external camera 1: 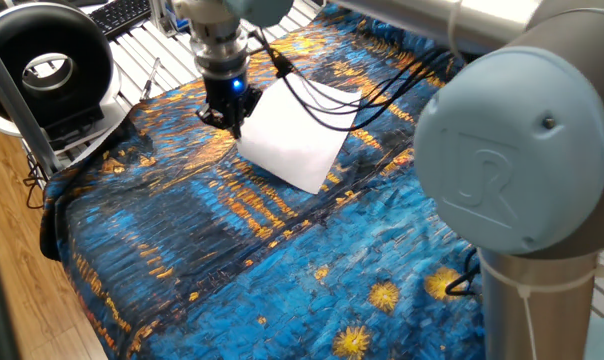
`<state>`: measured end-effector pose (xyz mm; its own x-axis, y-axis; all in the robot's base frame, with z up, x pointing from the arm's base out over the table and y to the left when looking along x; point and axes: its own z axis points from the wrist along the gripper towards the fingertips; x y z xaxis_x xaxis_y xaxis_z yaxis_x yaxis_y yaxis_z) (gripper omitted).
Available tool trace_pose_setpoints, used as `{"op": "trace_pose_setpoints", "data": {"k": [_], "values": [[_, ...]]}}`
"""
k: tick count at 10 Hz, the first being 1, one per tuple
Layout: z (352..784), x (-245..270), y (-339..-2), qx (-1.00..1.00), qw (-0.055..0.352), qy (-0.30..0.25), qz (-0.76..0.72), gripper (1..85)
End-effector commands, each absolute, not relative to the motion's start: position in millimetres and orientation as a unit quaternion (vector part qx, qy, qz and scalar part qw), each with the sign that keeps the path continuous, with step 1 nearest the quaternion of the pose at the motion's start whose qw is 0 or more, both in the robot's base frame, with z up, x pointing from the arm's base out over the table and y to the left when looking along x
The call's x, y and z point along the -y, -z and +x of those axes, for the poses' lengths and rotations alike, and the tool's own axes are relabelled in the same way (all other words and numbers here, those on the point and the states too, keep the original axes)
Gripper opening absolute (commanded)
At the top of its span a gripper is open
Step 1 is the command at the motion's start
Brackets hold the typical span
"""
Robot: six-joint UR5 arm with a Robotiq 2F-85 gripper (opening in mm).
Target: Flip over and spread out the paper that is laid flat on the table
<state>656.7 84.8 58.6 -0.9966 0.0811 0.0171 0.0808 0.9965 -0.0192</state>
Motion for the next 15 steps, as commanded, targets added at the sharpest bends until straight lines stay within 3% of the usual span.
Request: {"op": "trace_pose_setpoints", "data": {"k": [1,5,7,10,13,15], "values": [[642,-74,-81,0.999,0.01,-0.002,-0.038,1.0],[640,-72,-90,0.999,-0.003,0.011,-0.038,1.0],[664,-73,-72,0.999,-0.03,0.016,-0.025,1.0],[690,-85,-72,0.996,-0.074,0.041,-0.039,1.0],[708,-70,-74,0.993,-0.111,0.013,-0.035,1.0],[705,-67,-74,0.994,-0.106,0.008,-0.031,1.0]]}}
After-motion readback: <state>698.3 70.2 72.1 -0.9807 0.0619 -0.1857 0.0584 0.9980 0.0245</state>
